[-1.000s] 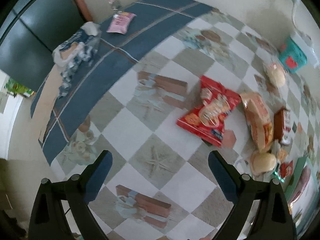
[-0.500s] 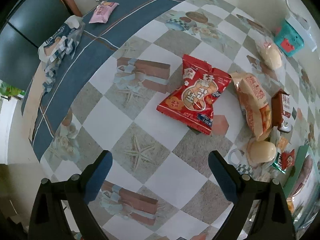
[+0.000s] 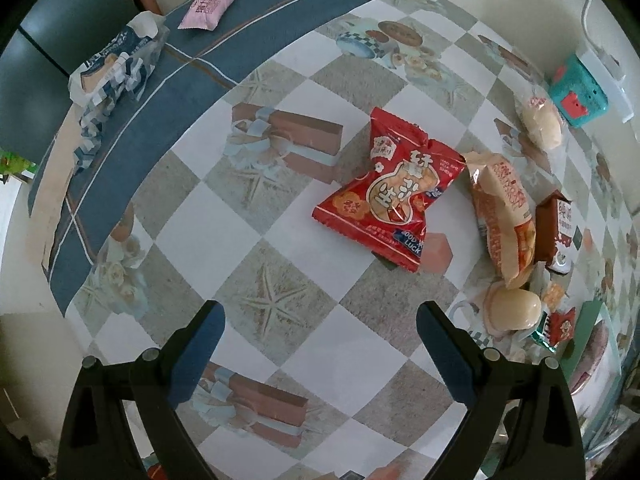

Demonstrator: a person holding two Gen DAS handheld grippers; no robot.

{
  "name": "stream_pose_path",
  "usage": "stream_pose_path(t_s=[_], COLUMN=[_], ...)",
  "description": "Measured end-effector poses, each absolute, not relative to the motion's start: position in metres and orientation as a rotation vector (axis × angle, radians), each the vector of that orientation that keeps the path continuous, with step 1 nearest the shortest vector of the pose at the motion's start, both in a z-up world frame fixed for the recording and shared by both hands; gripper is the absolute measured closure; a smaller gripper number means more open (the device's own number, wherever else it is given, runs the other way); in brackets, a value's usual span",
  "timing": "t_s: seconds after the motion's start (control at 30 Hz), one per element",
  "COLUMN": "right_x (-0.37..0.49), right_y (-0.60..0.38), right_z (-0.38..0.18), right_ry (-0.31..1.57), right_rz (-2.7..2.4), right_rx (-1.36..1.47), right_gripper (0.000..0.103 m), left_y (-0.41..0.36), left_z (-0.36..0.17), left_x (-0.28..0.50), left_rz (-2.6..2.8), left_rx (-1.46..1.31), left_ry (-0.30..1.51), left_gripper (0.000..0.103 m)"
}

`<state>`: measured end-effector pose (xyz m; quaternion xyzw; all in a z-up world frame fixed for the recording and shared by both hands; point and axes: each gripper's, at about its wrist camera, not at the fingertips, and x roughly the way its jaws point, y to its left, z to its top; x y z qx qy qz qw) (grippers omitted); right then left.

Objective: Organize snacks
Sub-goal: 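Move both tools back toward the remaining snacks, then grasp the white bread packet with the right tool while the left tool reaches the round bun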

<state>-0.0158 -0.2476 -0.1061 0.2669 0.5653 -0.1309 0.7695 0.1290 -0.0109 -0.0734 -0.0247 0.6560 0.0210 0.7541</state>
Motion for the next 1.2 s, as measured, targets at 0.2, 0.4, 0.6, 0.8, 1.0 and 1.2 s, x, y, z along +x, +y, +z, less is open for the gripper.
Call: stream_pose_path(t_s=[0.2, 0.4, 0.6, 0.8, 1.0, 1.2], right_x=[-0.013, -0.011, -0.003, 0.001, 0.000, 0.007], right_y=[-0.247, -0.246, -0.229, -0.220, -0.229, -0.222], right_z=[-0.107, -0.108, -0.110, -0.106, -0.107, -0.114], right_ry=[1.231, 1.237, 1.247, 1.220, 1.230, 1.260], right_rz=[-0.330, -0.343, -0.311, -0.218, -0.340, -0.315], right_rx=[0.518, 0.496, 0.428, 0.487, 0.415, 0.400], right_gripper=[0.019, 0.019, 0.017, 0.018, 0.018, 0.026], left_y=[-0.005, 0.006, 0.016, 0.018, 0.016, 0.010], left_z=[-0.078, -0.081, -0.086, -0.088, -0.090, -0.092], left_x=[0.135, 0.139, 0.143, 0.144, 0.144, 0.142], left_rz=[0.038, 0.044, 0.043, 0.042, 0.043, 0.018], left_rx=[-0.074, -0.102, -0.122, -0.122, -0.121, -0.112], left_ry=[1.449, 1.459, 1.472, 1.475, 1.476, 1.487], left_gripper=[0.006, 0.006, 0.006, 0.006, 0.006, 0.006])
